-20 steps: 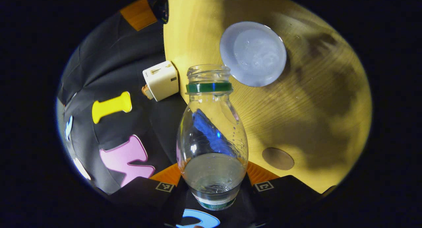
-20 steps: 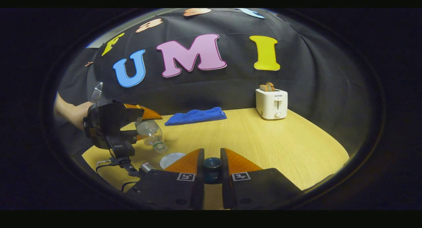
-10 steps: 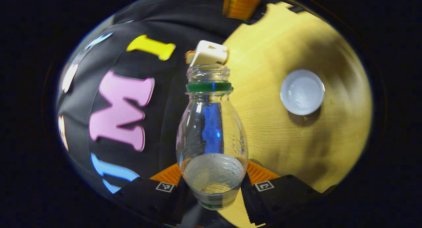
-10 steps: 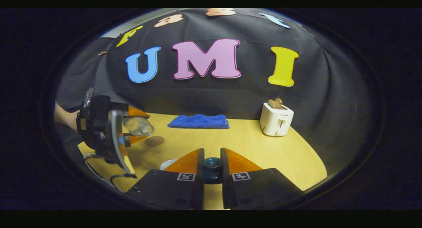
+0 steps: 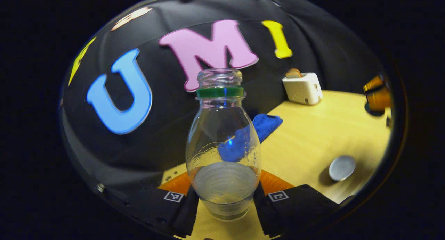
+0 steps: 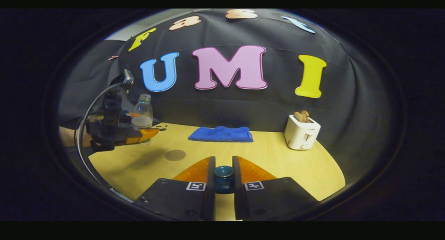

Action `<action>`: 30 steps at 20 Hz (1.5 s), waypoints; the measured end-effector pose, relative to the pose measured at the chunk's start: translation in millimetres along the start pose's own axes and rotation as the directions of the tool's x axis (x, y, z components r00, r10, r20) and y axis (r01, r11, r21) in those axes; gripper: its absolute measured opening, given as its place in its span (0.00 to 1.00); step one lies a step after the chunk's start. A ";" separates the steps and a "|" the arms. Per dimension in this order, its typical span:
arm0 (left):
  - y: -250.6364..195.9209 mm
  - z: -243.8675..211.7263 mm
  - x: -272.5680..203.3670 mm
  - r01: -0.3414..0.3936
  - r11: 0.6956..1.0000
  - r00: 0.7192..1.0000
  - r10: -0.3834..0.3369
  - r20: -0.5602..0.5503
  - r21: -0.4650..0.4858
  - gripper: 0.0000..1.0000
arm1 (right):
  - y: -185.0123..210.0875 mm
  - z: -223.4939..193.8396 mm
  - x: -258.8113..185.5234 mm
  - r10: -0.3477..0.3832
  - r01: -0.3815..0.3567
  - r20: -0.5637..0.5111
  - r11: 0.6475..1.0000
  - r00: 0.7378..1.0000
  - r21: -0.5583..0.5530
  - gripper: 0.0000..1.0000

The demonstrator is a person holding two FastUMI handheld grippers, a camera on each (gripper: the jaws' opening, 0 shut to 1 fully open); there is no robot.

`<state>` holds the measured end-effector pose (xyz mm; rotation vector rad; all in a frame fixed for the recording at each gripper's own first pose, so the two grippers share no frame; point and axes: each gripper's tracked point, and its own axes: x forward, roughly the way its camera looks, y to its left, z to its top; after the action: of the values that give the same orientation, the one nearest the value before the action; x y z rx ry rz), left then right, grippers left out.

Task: Open the teacup lid with one hand, grasp the water bottle and pour water into the teacup with the other hand; after pouring, place the water bottle on the coaster and then close the teacup lid.

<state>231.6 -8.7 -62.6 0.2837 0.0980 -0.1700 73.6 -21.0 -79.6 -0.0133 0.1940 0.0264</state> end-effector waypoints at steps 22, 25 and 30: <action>0.3 -22.7 19.6 0.063 0.954 0.995 -0.038 0.090 -0.292 1.00 | 47.0 -59.7 54.9 0.082 -0.083 0.009 0.996 0.997 0.035 0.25; 5.7 -15.9 2.6 0.054 0.948 0.993 -0.018 0.120 -0.312 0.97 | 46.9 -58.6 56.1 0.085 -0.085 0.012 0.996 0.996 0.036 0.25; 10.4 -21.4 -27.2 0.063 0.940 0.994 -0.028 0.110 -0.335 0.97 | 47.0 -60.7 61.7 0.088 -0.088 0.020 0.996 0.996 0.032 0.20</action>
<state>205.2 11.4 -76.9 -0.0715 0.0295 -0.2101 121.1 26.5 -151.6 0.0284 0.1764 0.1113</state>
